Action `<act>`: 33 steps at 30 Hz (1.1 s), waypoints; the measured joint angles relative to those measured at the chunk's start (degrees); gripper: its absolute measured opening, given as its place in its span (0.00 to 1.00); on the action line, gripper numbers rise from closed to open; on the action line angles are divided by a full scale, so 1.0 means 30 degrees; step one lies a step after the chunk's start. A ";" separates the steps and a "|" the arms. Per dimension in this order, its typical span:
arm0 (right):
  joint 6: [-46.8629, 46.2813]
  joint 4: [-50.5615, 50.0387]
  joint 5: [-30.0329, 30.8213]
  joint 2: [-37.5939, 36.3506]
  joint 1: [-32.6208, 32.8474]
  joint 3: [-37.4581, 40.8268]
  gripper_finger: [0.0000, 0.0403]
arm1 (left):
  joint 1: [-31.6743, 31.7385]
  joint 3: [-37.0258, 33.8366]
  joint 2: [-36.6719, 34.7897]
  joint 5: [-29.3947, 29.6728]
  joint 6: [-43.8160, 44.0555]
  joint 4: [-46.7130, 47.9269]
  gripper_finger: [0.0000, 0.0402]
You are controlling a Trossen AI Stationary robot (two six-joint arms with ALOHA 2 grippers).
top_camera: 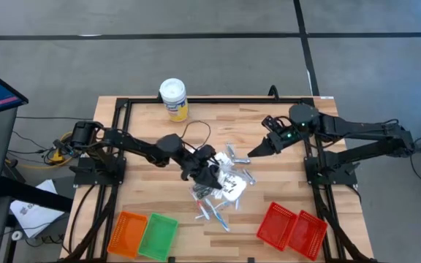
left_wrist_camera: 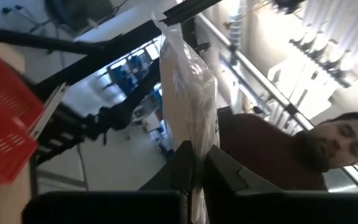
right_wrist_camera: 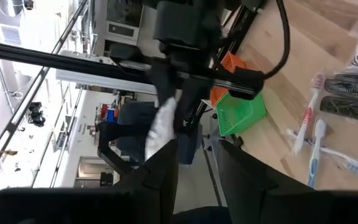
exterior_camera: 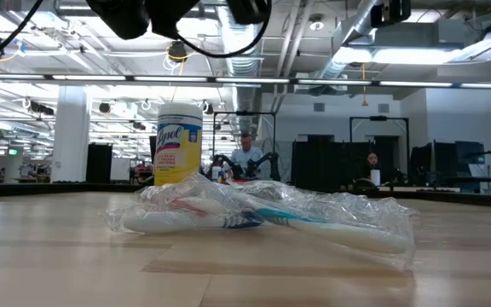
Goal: Pick & Place Travel size toiletries
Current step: Put the cotton pods into the left red basket
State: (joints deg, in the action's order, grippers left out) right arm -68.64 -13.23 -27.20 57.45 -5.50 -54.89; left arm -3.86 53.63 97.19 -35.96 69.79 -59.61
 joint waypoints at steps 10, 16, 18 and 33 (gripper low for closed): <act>0.0295 0.0113 -0.1746 0.1718 0.0087 -0.0016 0.38 | 0.0020 0.0000 0.0007 0.0367 -0.2448 0.1199 0.02; 0.0380 0.1808 -0.2093 0.2485 0.0058 0.0007 0.52 | 0.0022 0.0015 0.0015 0.0377 -0.3032 0.2342 0.02; 0.0379 0.2227 -0.2570 0.2506 0.0058 0.0007 0.56 | 0.0022 0.0015 0.0015 0.0512 -0.3178 0.2548 0.02; 0.0520 0.1797 -0.3287 0.2499 0.0073 -0.0007 0.57 | 0.0890 0.0015 0.0015 0.0653 -0.3682 0.2449 0.02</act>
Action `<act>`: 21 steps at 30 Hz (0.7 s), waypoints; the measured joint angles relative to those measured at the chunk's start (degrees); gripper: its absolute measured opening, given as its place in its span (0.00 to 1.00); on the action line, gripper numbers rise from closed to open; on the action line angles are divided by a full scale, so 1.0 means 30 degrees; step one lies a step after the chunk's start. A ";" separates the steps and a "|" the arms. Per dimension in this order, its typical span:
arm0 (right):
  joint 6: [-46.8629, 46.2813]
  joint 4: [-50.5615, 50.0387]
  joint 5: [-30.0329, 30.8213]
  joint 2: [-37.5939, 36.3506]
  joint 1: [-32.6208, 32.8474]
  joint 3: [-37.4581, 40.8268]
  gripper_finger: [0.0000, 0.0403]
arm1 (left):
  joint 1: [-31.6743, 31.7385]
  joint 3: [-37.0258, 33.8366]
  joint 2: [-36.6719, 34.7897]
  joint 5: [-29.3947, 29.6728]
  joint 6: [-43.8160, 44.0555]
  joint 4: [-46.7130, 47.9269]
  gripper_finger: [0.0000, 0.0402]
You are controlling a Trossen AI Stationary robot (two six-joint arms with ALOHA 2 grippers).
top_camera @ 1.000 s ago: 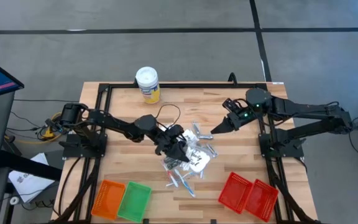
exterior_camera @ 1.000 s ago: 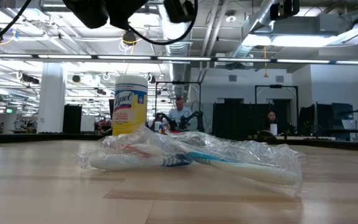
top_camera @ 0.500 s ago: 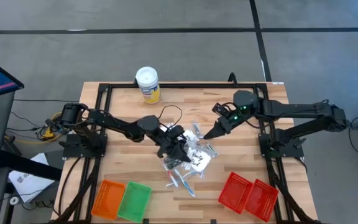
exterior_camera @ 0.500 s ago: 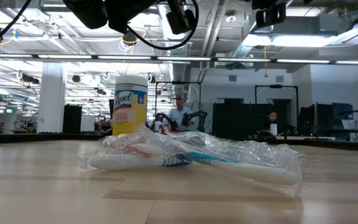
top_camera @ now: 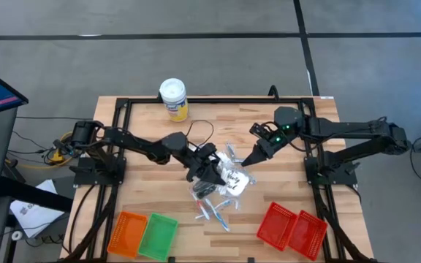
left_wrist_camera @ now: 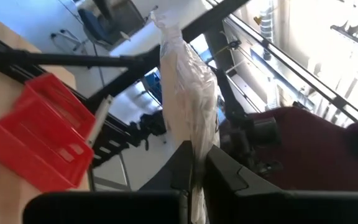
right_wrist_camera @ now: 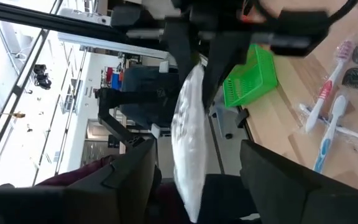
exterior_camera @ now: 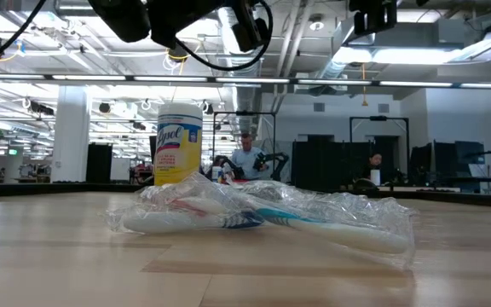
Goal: Pick & Place Travel size toiletries
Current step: Put the cotton pods into the left red basket
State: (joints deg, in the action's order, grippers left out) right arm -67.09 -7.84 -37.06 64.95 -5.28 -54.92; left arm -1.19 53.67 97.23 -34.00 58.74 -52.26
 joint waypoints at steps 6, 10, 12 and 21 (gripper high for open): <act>0.0006 -0.0017 0.0000 0.0000 -0.0015 0.0000 0.56 | 0.0843 0.0000 0.0000 -0.0264 0.0000 0.0003 0.02; 0.0006 -0.0013 0.0000 0.0000 -0.0015 0.0000 0.56 | 0.0873 0.0000 0.0000 -0.0689 0.0017 0.0021 0.02; 0.0006 -0.0019 0.0000 0.0000 -0.0015 0.0000 0.56 | 0.0811 0.0000 0.0000 -0.0867 0.0038 0.0083 0.02; -0.0067 0.0003 0.0073 0.0095 0.0066 0.0000 0.50 | 0.0589 0.0611 0.0000 -0.0976 0.0031 0.0153 0.02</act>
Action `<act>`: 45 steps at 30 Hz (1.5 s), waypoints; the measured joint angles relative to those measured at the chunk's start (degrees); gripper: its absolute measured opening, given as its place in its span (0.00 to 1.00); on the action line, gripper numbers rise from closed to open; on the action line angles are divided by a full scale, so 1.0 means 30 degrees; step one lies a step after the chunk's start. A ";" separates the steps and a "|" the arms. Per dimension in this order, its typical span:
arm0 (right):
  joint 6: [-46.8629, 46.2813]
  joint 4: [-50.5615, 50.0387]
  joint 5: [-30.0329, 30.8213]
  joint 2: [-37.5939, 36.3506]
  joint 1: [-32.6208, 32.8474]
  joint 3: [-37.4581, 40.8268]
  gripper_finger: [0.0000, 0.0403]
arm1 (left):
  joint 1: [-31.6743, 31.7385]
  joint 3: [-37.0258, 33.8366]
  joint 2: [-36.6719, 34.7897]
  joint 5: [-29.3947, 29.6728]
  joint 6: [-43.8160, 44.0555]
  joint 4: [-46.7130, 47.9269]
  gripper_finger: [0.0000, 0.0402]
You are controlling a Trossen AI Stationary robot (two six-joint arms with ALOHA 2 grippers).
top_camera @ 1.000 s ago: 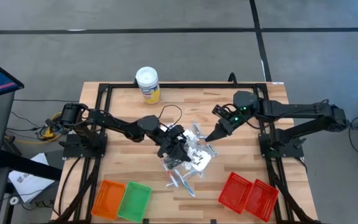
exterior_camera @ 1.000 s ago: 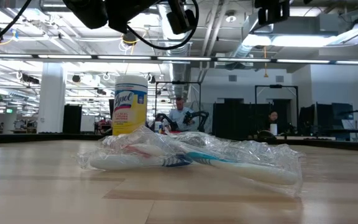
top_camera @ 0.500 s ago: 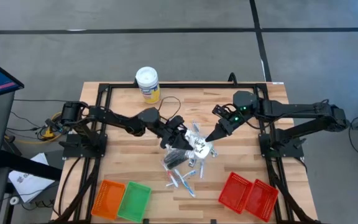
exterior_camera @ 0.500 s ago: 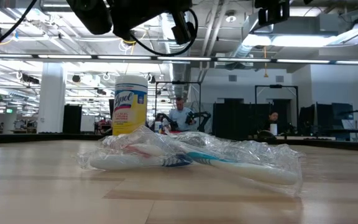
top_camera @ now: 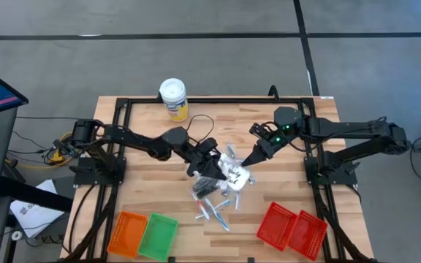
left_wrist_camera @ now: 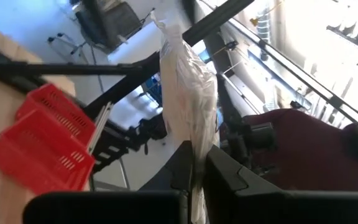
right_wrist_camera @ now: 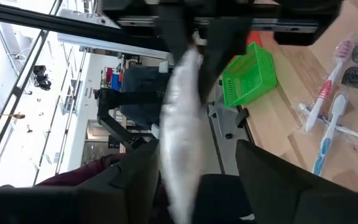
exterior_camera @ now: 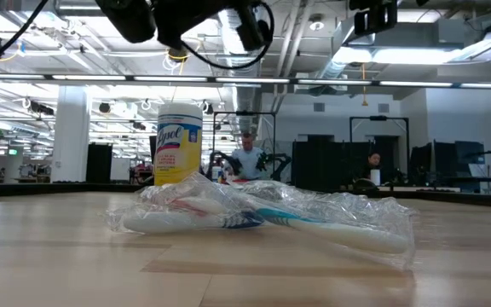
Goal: Pick & Place Travel size toiletries
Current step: Put the cotton pods into the left red basket
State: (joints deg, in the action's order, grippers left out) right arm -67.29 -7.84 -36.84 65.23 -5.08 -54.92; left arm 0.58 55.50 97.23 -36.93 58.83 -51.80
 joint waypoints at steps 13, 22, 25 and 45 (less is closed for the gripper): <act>0.0114 0.0240 0.0219 0.0167 0.0044 0.0000 0.42 | -0.0094 0.0562 0.0000 -0.0125 -0.0650 0.3011 0.02; 0.0124 0.0197 0.0226 0.0167 0.0058 0.0000 0.42 | 0.0168 0.0562 0.0000 0.0420 -0.1000 0.2984 0.02; 0.0124 0.0189 0.0226 0.0167 0.0058 0.0000 0.43 | 0.0044 0.0724 0.0000 0.0303 -0.1025 0.3004 0.02; 0.0124 0.0197 0.0219 0.0167 0.0080 0.0000 0.45 | 0.0197 0.1633 0.0000 0.0321 -0.2028 0.3669 0.02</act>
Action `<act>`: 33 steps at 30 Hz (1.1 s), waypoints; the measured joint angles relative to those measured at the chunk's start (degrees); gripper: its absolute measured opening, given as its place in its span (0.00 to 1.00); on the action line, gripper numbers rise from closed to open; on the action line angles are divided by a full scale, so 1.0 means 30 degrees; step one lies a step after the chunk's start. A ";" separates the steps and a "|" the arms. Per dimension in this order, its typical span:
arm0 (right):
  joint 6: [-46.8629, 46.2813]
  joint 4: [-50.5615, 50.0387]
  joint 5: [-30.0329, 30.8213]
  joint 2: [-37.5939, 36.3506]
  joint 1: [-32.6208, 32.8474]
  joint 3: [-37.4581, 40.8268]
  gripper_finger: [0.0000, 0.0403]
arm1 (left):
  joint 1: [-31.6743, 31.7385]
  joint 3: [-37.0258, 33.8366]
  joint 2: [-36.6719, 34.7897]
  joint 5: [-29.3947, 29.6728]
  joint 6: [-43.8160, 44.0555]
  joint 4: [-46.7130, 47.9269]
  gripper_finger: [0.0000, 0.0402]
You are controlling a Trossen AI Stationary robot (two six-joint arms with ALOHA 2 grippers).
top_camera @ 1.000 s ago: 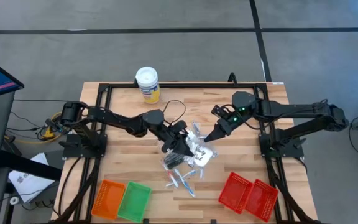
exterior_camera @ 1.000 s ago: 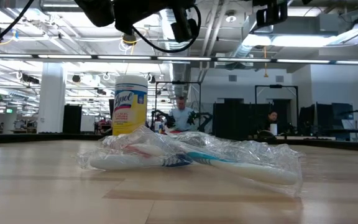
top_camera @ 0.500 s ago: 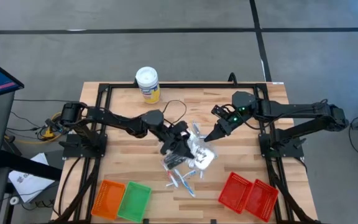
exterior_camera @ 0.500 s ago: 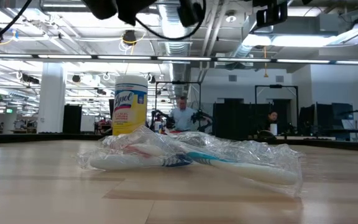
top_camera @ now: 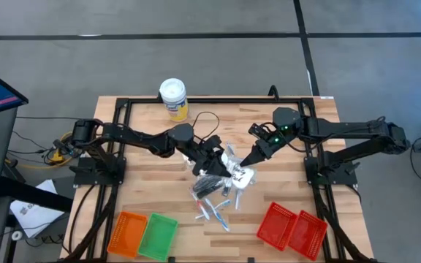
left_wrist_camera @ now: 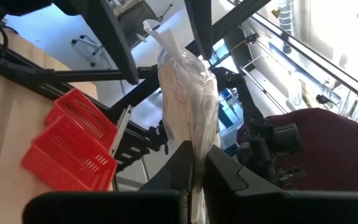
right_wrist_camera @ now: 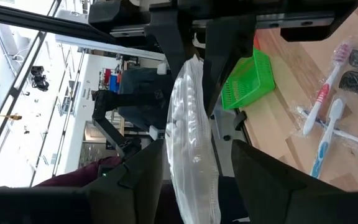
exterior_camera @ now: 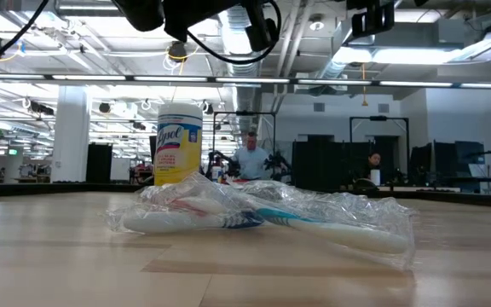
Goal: Pick & Place Travel size toiletries
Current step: Put the cotton pods into the left red basket
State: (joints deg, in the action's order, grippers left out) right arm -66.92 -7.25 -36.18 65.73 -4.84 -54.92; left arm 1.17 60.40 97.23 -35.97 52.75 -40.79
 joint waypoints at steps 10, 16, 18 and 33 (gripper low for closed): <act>0.0000 0.0007 0.0000 0.0000 0.0124 0.0000 0.34 | 0.0000 0.0000 0.0000 -0.0007 -0.0007 0.0833 0.02; 0.0007 0.0007 0.0000 0.0000 0.0124 0.0000 0.24 | 0.0000 0.0000 0.0000 0.0207 -0.0007 0.0829 0.02; 0.0000 0.0003 0.0000 0.0000 0.0124 0.0000 0.22 | 0.0000 0.0000 0.0000 0.0226 -0.0003 0.0829 0.02; 0.0312 -0.0015 -0.0001 0.0000 0.0124 0.0000 0.14 | 0.0000 0.0000 0.0000 0.0389 0.0000 0.0815 0.02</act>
State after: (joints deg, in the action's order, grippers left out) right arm -65.98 -7.29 -36.19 65.73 -4.47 -54.92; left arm 1.17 60.40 97.23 -34.80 52.75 -38.35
